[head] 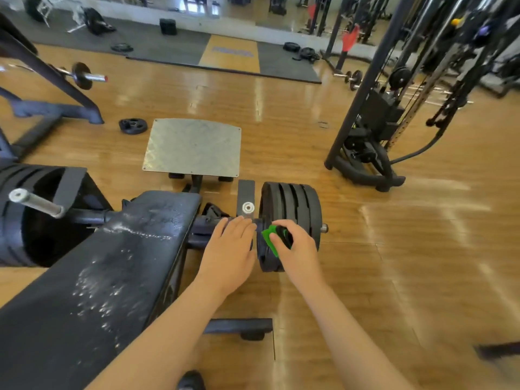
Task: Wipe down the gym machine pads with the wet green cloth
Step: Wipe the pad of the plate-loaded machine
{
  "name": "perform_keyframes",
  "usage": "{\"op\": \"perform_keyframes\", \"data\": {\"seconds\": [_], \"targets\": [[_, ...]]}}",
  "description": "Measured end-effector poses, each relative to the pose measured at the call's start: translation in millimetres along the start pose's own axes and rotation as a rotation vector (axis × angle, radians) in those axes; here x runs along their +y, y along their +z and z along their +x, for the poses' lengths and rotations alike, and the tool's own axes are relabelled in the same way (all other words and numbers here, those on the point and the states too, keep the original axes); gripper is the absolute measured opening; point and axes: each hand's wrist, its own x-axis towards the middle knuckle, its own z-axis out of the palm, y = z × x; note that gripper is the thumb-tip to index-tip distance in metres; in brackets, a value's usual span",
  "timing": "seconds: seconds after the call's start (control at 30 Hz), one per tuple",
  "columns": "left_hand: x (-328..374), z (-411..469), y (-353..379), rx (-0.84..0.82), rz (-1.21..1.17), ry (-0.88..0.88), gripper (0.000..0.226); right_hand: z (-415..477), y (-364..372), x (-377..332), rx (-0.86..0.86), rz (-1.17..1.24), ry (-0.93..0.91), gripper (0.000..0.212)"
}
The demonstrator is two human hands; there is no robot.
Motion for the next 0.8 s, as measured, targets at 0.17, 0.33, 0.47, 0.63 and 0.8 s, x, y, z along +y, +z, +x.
{"op": "perform_keyframes", "data": {"seconds": [0.17, 0.33, 0.47, 0.63, 0.8], "targets": [[-3.9, -27.7, -17.0, 0.027, 0.024, 0.058, 0.053, -37.0, 4.9, -20.2, 0.099, 0.002, 0.025, 0.025], [-33.6, -53.8, -32.1, 0.002, -0.040, 0.110, 0.050, -69.1, 27.1, -54.7, 0.181, 0.032, 0.063, 0.024], [-69.3, -79.1, -48.3, -0.022, -0.137, 0.158, 0.050, -94.7, 60.8, -91.3, 0.271, 0.051, 0.123, 0.023], [-109.8, -123.7, -86.4, -0.064, -0.359, 0.227, 0.050, -129.5, 108.4, -141.2, 0.407, 0.144, 0.195, 0.026], [-137.5, -177.4, -124.5, -0.121, -0.582, 0.211, 0.044, -175.6, 140.5, -185.4, 0.443, 0.182, 0.286, 0.037]]}}
